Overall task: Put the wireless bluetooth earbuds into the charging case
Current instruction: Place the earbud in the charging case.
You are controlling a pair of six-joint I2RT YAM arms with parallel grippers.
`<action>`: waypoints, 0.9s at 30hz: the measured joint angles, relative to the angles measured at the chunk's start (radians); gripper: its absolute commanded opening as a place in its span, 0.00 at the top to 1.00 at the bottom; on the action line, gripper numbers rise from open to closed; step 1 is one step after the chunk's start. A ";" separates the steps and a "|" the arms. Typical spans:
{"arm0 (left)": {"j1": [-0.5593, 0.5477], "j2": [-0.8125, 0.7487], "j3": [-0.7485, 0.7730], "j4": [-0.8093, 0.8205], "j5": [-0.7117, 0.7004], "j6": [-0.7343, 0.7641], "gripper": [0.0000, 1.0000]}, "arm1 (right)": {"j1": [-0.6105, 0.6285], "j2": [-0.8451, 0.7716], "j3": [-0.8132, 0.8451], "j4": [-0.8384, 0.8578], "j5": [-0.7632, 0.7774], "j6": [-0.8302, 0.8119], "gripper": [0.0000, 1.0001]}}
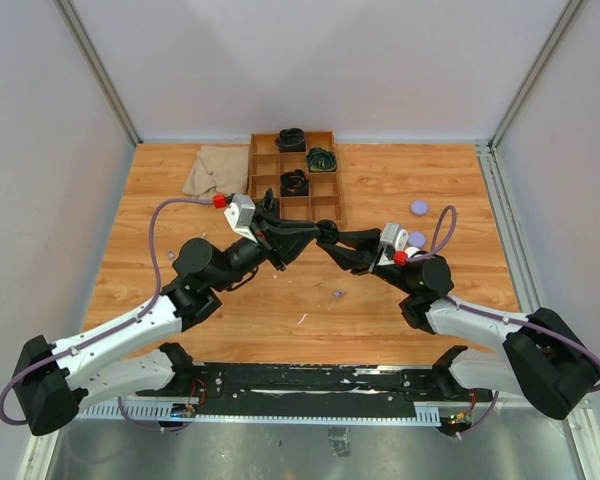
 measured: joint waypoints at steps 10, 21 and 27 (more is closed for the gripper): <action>-0.020 0.053 -0.008 0.071 0.000 0.001 0.80 | 0.001 0.000 0.000 0.010 -0.006 0.017 0.99; -0.030 0.068 -0.019 0.100 -0.011 0.012 0.80 | 0.002 -0.002 0.000 0.017 -0.006 0.021 0.99; -0.030 0.068 -0.034 0.105 -0.020 0.018 0.80 | 0.002 -0.003 0.000 0.023 -0.006 0.021 0.99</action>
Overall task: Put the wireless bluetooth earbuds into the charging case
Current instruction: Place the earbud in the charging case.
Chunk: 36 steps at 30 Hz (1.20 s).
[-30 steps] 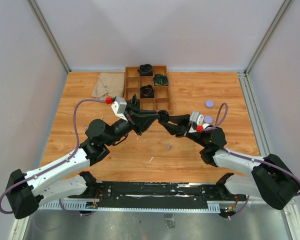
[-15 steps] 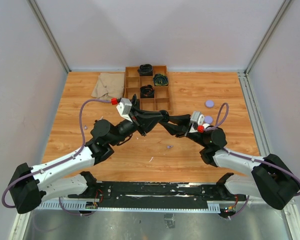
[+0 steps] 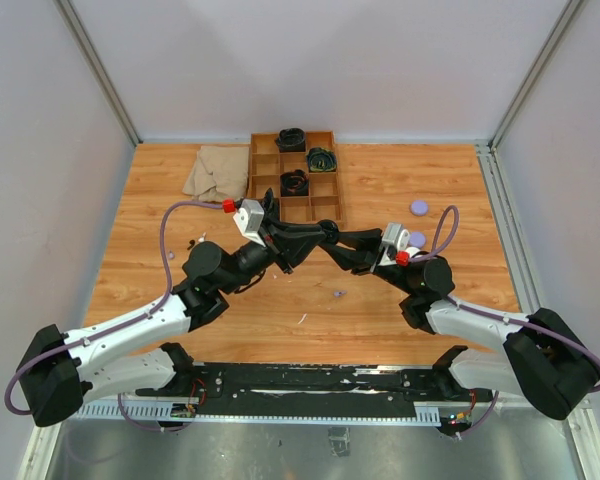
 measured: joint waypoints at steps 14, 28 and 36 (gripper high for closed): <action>0.000 -0.005 -0.022 0.014 -0.007 -0.003 0.64 | 0.000 0.000 0.000 0.001 0.000 0.000 0.99; 0.000 -0.079 -0.024 -0.079 -0.053 -0.006 0.34 | 0.000 -0.006 0.000 0.007 0.000 -0.001 0.99; 0.000 -0.126 0.032 -0.205 -0.094 -0.015 0.23 | 0.000 -0.016 0.000 0.008 0.001 -0.006 0.99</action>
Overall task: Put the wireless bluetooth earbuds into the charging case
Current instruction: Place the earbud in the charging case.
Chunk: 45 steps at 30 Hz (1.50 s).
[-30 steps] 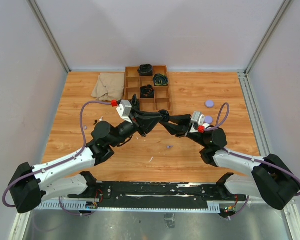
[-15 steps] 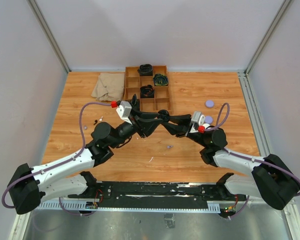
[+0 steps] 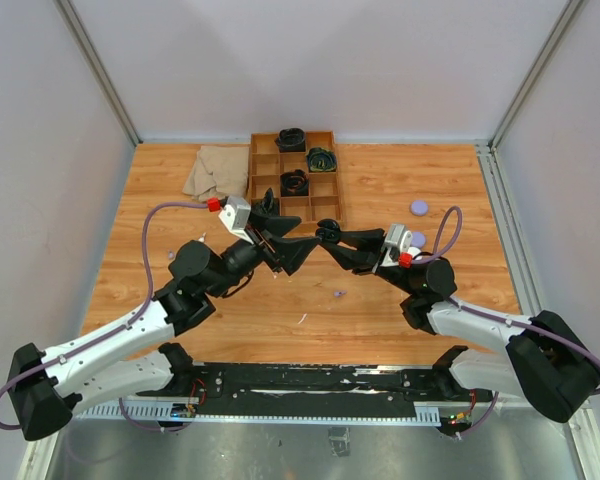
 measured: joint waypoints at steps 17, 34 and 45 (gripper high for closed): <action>0.000 0.074 0.048 -0.106 0.002 -0.006 0.26 | 0.000 0.000 0.000 0.000 0.000 -0.002 0.99; -0.001 0.060 0.057 -0.175 -0.099 0.001 0.29 | 0.000 -0.001 -0.003 0.000 0.006 -0.004 0.99; -0.001 0.011 0.065 -0.262 -0.170 0.020 0.27 | 0.000 0.000 -0.024 0.000 0.009 -0.027 0.99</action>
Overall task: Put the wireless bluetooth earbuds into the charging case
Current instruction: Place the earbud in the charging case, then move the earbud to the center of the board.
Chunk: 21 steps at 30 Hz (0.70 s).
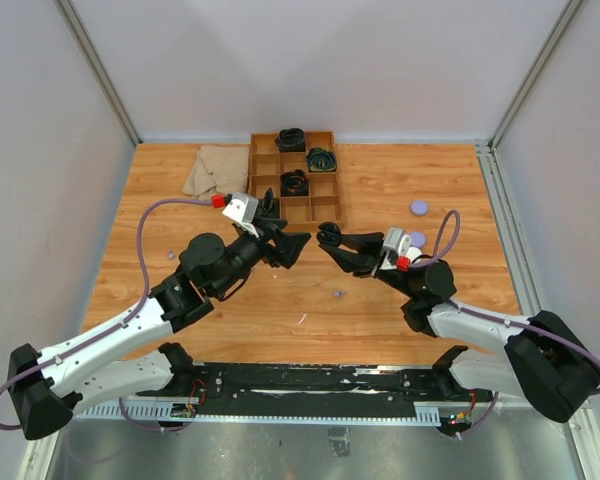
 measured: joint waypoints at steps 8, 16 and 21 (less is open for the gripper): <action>0.077 -0.003 0.039 -0.193 -0.109 -0.008 0.26 | 0.000 0.004 -0.049 0.000 0.018 -0.044 0.99; 0.241 0.028 0.062 -0.401 -0.173 -0.040 0.26 | 0.000 0.005 -0.101 -0.001 0.026 -0.098 0.99; 0.340 0.109 0.115 -0.520 -0.196 -0.037 0.26 | 0.000 0.004 -0.131 0.000 0.028 -0.127 0.99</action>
